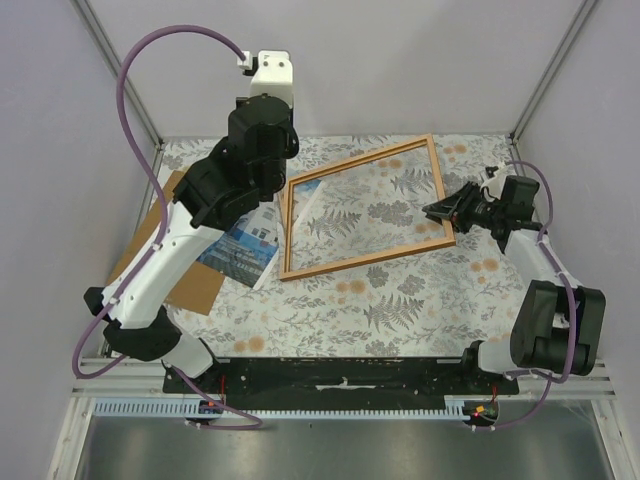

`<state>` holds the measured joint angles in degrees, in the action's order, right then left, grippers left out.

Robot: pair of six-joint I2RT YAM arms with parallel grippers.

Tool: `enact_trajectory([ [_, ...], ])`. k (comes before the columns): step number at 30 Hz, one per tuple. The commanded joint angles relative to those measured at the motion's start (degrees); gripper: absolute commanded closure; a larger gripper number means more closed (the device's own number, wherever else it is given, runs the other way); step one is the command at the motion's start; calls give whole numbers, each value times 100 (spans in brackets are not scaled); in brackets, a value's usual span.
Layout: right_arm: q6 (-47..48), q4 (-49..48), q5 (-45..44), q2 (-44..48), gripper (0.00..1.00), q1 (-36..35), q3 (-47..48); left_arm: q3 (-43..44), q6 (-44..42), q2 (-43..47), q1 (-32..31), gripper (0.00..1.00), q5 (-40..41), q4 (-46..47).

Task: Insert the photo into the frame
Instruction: Turn over the frame body at the center of the board.

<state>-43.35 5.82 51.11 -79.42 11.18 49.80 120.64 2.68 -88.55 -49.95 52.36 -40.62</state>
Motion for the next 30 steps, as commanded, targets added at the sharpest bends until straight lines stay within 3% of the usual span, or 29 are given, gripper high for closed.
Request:
enact_trajectory([
  [1, 389, 129, -312, -214, 63, 86, -190, -128, 373, 172, 12, 98, -147, 151],
  [14, 1100, 954, -1612, -1005, 49, 104, 3, -480, 664, 330, 12, 98, -358, 160],
  [30, 1953, 2466, -3836, -1094, 35, -186, 731, -463, 638, 444, 12, 98, -367, 160],
])
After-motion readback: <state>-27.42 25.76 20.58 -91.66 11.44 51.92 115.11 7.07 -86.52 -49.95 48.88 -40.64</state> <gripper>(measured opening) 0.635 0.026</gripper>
